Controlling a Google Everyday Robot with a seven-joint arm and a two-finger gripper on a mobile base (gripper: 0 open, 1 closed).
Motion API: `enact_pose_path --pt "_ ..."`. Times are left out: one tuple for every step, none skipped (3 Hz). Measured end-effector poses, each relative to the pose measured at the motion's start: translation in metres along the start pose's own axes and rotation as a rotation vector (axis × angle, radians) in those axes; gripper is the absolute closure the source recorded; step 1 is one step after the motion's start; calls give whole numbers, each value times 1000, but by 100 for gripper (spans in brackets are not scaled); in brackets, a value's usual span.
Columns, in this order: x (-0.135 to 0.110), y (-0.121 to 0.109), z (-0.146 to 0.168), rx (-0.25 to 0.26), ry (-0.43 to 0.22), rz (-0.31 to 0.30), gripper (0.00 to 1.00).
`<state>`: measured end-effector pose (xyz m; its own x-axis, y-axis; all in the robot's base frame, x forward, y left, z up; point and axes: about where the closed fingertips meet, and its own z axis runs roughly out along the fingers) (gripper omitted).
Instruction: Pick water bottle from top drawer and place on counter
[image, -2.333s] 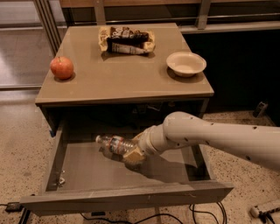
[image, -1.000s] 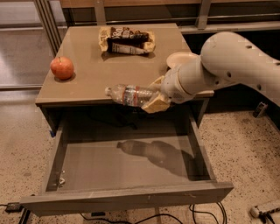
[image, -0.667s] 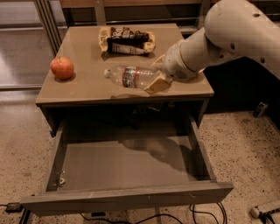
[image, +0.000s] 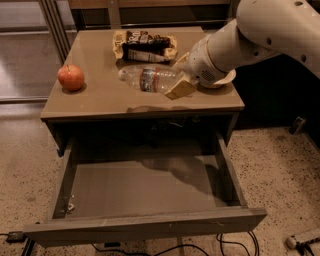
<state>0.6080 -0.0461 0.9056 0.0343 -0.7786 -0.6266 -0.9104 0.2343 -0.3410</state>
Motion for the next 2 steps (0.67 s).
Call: enact_pose_path --pt "-1 -12 15 -10 -1 -10 100" --pt "2 -38 45 -30 4 -12 100"
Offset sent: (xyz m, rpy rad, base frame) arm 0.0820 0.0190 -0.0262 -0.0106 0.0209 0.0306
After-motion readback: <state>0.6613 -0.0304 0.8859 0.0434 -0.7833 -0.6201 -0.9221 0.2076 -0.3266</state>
